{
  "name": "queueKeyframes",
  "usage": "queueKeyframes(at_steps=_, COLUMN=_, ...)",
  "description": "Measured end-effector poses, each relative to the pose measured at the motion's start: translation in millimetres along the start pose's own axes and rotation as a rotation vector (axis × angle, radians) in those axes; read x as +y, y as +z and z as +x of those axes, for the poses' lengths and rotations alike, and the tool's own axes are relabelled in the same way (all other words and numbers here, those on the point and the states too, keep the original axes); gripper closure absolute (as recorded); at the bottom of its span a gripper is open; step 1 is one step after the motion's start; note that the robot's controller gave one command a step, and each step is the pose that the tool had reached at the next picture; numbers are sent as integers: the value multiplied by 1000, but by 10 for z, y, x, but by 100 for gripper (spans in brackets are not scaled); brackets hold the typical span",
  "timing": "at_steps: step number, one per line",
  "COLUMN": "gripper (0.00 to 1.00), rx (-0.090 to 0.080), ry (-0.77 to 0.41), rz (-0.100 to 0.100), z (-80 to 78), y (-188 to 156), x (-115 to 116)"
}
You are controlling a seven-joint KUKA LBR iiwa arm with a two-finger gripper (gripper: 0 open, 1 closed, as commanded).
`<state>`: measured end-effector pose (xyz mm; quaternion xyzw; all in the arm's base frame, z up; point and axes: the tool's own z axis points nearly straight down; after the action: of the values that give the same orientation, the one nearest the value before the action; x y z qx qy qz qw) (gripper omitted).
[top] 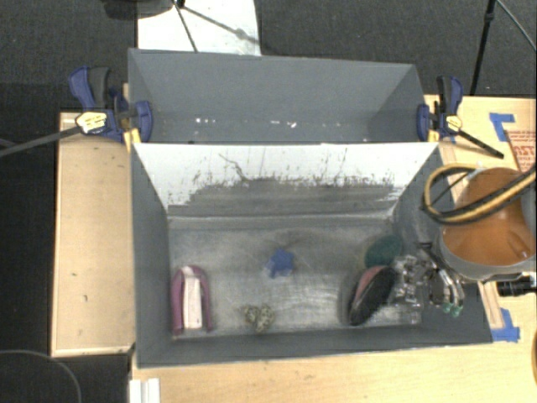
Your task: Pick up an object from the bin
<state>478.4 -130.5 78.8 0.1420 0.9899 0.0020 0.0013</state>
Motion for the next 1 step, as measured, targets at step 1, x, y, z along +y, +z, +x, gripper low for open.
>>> queueKeyframes(at_steps=1, gripper=0, rx=1, ry=2, rz=3, z=2, y=3, x=-24)
